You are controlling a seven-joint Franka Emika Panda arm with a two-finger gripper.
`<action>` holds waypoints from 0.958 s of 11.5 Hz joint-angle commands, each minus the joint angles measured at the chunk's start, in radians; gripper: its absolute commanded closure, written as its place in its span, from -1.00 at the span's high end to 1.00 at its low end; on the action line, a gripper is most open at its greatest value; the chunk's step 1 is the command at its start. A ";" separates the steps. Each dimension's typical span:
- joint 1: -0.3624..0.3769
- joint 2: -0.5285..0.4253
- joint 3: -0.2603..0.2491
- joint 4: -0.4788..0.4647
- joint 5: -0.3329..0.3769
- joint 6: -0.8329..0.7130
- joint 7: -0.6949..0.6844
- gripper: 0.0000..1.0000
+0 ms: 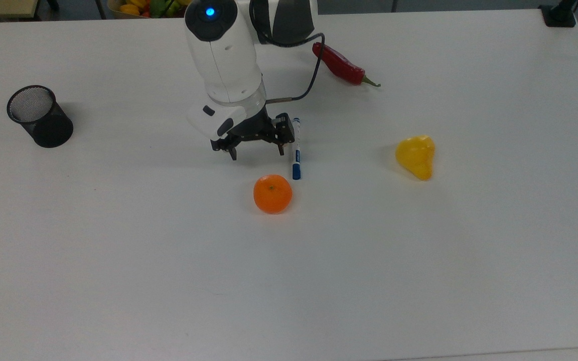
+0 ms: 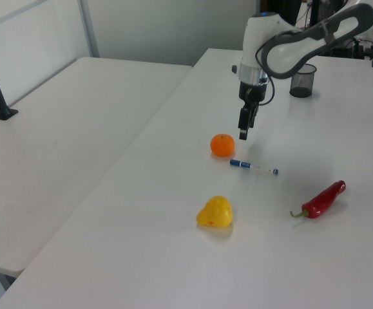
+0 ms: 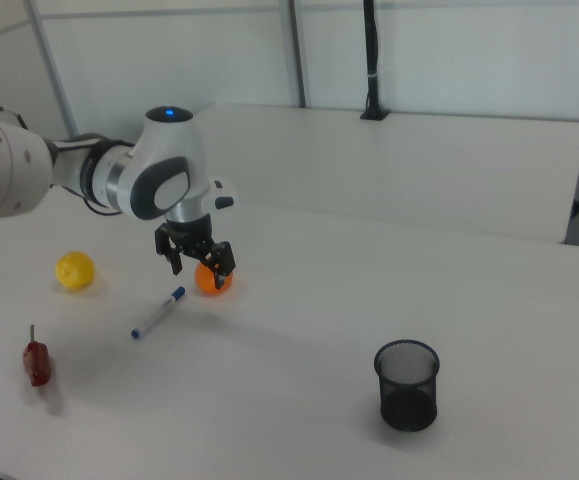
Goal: Take marker pen
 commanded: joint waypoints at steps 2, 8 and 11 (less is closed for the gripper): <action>-0.023 -0.202 -0.012 -0.016 0.001 -0.226 0.016 1.00; -0.054 -0.391 -0.026 0.039 -0.038 -0.486 0.171 1.00; -0.054 -0.424 -0.050 0.116 -0.038 -0.608 0.174 1.00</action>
